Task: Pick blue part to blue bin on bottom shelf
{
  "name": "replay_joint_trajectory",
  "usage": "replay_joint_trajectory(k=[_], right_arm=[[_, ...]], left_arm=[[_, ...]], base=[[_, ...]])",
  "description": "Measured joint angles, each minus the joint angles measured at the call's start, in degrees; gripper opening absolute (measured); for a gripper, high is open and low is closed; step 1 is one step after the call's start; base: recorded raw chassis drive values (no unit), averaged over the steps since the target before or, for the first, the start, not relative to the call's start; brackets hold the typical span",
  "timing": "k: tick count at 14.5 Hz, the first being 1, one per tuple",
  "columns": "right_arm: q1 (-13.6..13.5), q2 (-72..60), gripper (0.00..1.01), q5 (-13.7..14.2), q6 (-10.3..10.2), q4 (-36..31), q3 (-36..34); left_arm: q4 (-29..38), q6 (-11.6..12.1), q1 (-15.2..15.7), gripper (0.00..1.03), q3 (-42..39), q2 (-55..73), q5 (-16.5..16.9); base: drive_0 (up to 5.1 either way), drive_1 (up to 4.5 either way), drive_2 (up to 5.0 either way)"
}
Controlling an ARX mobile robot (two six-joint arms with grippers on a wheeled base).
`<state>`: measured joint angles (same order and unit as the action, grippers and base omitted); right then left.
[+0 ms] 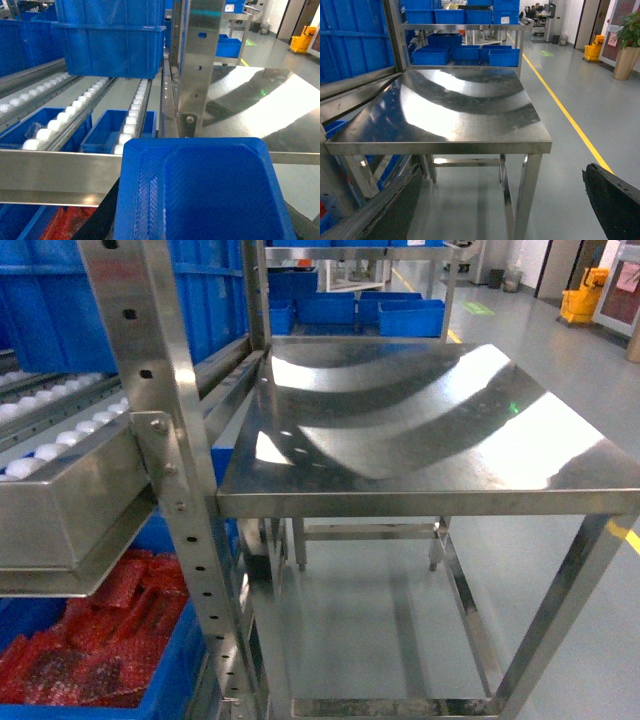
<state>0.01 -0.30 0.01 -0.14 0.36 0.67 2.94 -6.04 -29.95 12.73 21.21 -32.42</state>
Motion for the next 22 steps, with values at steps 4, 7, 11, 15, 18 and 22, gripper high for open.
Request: replay_joint_trajectory(k=[4, 7, 11, 15, 18, 22], right_arm=[[0.0, 0.0, 0.98, 0.0, 0.0, 0.0, 0.0], [0.0, 0.0, 0.98, 0.0, 0.0, 0.0, 0.0], [0.0, 0.0, 0.98, 0.0, 0.0, -0.2, 0.0], [0.0, 0.0, 0.98, 0.0, 0.0, -0.3, 0.0], [0.0, 0.0, 0.98, 0.0, 0.0, 0.0, 0.0], [0.0, 0.0, 0.98, 0.0, 0.0, -0.1, 0.0]], left_arm=[[0.0, 0.0, 0.0, 0.43, 0.0, 0.0, 0.0], [0.0, 0.0, 0.0, 0.43, 0.0, 0.0, 0.0], [0.0, 0.0, 0.0, 0.43, 0.0, 0.0, -0.1], [0.1, 0.0, 0.0, 0.43, 0.0, -0.1, -0.1], [0.0, 0.0, 0.0, 0.43, 0.0, -0.1, -0.1], [0.0, 0.0, 0.0, 0.43, 0.0, 0.0, -0.2]], base=[[-5.0, 2.44, 2.4], [-5.1, 2.34, 2.3], [-5.1, 2.34, 2.3], [-5.1, 2.34, 2.3], [-5.1, 2.34, 2.3], [-5.1, 2.34, 2.3]])
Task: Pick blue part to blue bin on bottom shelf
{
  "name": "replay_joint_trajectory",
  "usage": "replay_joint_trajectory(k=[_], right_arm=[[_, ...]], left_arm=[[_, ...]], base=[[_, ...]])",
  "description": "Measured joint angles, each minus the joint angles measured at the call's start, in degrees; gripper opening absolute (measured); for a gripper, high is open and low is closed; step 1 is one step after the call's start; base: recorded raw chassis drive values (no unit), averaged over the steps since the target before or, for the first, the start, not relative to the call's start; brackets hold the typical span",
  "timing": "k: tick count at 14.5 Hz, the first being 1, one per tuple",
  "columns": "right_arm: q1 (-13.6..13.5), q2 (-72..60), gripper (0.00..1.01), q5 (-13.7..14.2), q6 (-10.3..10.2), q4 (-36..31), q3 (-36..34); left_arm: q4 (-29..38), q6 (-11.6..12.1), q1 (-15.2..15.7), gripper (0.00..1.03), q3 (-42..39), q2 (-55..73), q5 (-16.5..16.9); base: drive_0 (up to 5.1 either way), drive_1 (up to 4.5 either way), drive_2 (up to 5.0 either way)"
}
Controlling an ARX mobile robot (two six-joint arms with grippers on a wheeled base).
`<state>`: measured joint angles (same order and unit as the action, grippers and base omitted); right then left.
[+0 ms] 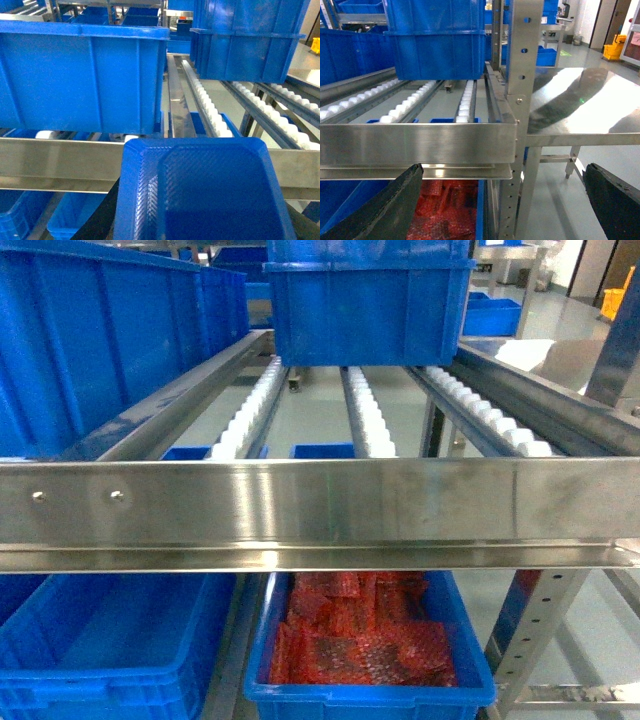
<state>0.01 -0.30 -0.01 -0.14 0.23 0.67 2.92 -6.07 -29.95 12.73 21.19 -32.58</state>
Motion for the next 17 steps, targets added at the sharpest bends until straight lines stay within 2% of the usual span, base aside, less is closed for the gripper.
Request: replay_joint_trajectory(k=[14, 17], right_arm=[[0.0, 0.0, 0.98, -0.2, 0.0, 0.1, 0.0], [0.0, 0.0, 0.98, -0.2, 0.0, 0.1, 0.0]], left_arm=[[0.0, 0.0, 0.0, 0.43, 0.0, -0.1, 0.0], [0.0, 0.0, 0.0, 0.43, 0.0, -0.1, 0.0]], base=[[-5.0, 2.37, 2.4], [0.0, 0.0, 0.0]])
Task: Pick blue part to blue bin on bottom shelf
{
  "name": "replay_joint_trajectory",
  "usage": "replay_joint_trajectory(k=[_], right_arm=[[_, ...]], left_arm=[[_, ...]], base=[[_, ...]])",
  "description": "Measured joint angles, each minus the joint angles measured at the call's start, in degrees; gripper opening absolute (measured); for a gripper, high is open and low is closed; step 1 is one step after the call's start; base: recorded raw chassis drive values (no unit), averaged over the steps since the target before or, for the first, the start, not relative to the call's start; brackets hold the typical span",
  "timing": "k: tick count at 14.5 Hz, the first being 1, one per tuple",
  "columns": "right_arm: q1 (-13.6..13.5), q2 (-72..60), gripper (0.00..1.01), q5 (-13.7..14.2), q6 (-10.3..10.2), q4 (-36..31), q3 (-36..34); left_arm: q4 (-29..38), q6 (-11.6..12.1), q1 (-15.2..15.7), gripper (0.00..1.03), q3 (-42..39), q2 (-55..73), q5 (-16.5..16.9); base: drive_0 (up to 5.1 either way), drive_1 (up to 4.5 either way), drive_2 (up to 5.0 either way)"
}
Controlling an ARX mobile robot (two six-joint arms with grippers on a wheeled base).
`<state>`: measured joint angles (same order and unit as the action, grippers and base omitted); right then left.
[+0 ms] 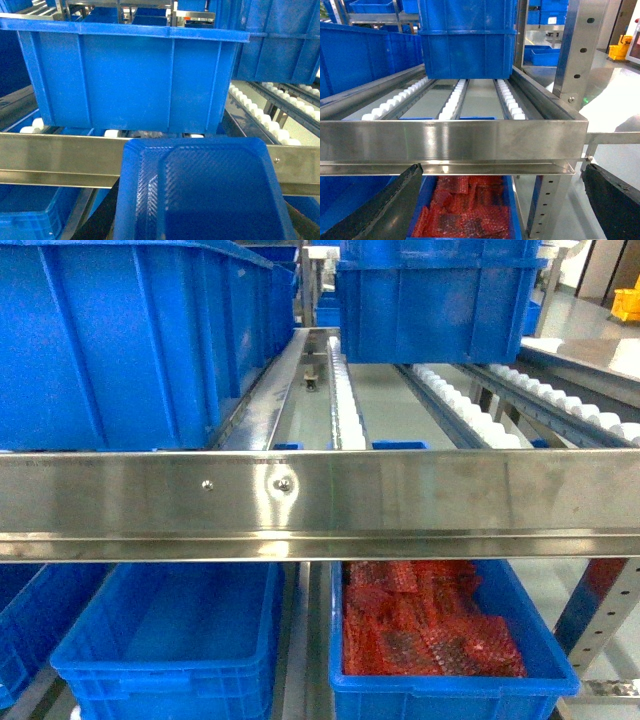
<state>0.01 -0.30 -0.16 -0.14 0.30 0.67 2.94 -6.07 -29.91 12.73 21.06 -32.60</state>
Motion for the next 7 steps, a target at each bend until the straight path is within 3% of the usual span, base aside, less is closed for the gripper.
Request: replay_joint_trajectory(k=[7], right_arm=[[0.0, 0.0, 0.98, 0.2, 0.0, -0.2, 0.0]], left_arm=[[0.0, 0.0, 0.0, 0.43, 0.0, 0.0, 0.0]], base=[[0.0, 0.0, 0.0]])
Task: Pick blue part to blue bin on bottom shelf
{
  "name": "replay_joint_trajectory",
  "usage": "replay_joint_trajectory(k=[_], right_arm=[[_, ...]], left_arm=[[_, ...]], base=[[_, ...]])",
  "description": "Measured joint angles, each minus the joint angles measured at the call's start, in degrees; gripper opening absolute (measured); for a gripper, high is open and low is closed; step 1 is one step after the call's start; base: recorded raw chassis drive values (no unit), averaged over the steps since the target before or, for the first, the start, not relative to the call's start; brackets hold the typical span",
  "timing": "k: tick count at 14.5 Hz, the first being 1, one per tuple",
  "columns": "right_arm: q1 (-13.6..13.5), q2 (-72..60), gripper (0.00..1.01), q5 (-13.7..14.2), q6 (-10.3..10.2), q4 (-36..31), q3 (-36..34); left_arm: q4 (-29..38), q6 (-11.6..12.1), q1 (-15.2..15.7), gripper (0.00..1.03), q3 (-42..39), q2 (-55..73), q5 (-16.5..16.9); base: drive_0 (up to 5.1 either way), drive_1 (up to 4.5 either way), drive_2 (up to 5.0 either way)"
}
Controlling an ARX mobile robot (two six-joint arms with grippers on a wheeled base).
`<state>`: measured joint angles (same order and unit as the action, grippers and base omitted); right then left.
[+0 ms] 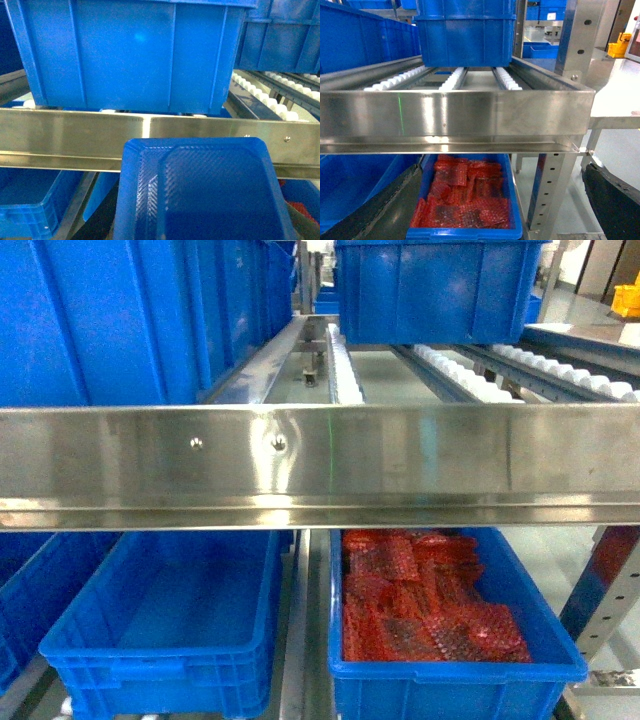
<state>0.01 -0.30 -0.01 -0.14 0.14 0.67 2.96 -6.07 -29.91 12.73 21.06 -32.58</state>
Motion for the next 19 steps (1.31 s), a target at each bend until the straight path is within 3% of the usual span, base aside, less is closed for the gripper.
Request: replay_joint_trajectory(k=[19], right_arm=[[0.0, 0.0, 0.98, 0.0, 0.0, 0.3, 0.0]], left_arm=[[-0.3, 0.0, 0.0, 0.43, 0.0, 0.1, 0.0]], base=[[0.0, 0.0, 0.0]])
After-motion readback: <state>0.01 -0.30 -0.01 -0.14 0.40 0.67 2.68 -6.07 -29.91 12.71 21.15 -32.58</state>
